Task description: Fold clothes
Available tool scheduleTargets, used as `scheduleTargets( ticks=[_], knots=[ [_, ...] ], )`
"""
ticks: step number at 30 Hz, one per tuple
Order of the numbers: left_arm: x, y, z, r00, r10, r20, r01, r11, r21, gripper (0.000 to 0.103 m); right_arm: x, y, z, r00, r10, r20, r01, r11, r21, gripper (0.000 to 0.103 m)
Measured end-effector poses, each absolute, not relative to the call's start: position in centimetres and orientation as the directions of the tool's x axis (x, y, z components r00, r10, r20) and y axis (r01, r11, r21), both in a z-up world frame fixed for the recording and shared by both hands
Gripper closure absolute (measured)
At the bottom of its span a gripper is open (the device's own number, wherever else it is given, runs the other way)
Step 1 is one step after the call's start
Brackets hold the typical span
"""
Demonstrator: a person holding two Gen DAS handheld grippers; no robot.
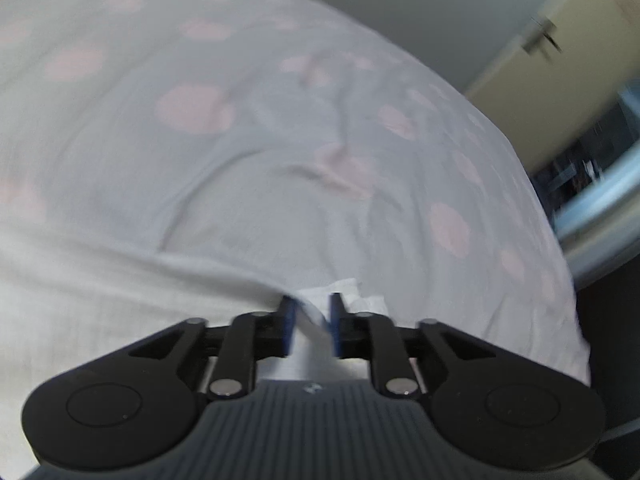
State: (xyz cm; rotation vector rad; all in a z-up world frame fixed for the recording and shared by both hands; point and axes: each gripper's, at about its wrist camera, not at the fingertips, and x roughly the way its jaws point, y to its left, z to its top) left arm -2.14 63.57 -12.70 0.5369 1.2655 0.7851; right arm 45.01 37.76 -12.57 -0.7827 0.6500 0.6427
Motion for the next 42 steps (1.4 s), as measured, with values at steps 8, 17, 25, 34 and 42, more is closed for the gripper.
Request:
scheduleTargets(
  ticks=[8, 17, 25, 34, 42],
  knots=[
    [-2.5, 58.6, -8.6, 0.235, 0.754, -0.613, -0.287, 0.657, 0.697, 0.049, 47.1, 28.4, -7.8, 0.606, 0.354, -0.712, -0.551, 0.833, -0.055, 0.048],
    [6.3, 51.8, -9.6, 0.416, 0.529, -0.74, -0.082, 0.832, 0.549, 0.048, 41.7, 19.9, -12.3, 0.627, 0.373, -0.684, -0.415, 0.903, 0.112, 0.058],
    [14.9, 50.9, -14.2, 0.44, 0.416, -0.796, -0.035, 0.894, 0.447, 0.061, 38.5, 21.7, -13.3, 0.676, 0.434, -0.595, -0.542, 0.84, -0.004, 0.06],
    [18.1, 52.2, -16.9, 0.396, 0.378, -0.837, -0.128, 0.925, 0.357, 0.102, 37.9, 21.9, -13.9, 0.71, 0.42, -0.565, -0.572, 0.812, -0.115, 0.06],
    [17.8, 51.2, -14.1, 0.427, 0.518, -0.741, -0.211, 0.854, 0.475, 0.103, 38.9, 19.9, -13.4, 0.729, 0.388, -0.563, -0.487, 0.873, -0.029, 0.06]
  ],
)
